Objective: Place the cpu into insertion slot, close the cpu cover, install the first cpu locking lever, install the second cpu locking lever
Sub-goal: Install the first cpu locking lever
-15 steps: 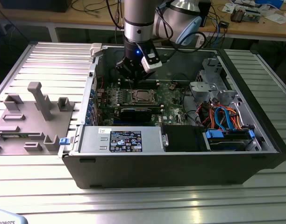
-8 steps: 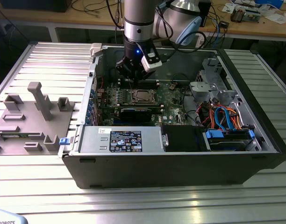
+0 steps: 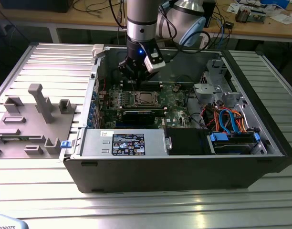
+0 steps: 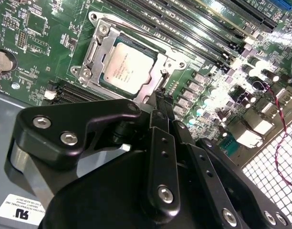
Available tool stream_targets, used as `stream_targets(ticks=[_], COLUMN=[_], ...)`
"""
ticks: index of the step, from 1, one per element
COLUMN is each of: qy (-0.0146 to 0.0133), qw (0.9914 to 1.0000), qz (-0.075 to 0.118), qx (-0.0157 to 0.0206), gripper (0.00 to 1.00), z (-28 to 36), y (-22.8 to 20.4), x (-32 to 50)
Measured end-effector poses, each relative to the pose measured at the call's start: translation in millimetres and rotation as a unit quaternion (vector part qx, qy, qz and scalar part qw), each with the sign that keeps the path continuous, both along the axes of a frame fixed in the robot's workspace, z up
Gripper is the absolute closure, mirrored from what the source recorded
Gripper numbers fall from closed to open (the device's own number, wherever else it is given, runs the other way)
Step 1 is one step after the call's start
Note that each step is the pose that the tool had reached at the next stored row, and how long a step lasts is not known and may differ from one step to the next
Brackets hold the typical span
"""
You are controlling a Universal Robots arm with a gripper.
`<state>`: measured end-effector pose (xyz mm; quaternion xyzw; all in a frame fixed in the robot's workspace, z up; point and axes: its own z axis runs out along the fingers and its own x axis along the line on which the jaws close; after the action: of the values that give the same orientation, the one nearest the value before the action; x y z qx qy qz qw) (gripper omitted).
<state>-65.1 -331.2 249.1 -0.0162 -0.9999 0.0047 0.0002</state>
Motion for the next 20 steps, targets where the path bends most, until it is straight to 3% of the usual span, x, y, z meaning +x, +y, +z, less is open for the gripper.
stream_targets(ticks=[5, 11, 20], qy=[-0.0001, 0.0000, -0.0017], qw=[1.00000, 1.00000, 1.00000], qz=[0.000, 0.000, 0.000], qx=[0.0000, -0.0001, 0.0000], gripper=[0.89, 0.89, 0.89], z=[0.1, 0.2, 4.4], y=[0.9, 1.7, 11.1], x=[-3.9, -14.9, -31.6])
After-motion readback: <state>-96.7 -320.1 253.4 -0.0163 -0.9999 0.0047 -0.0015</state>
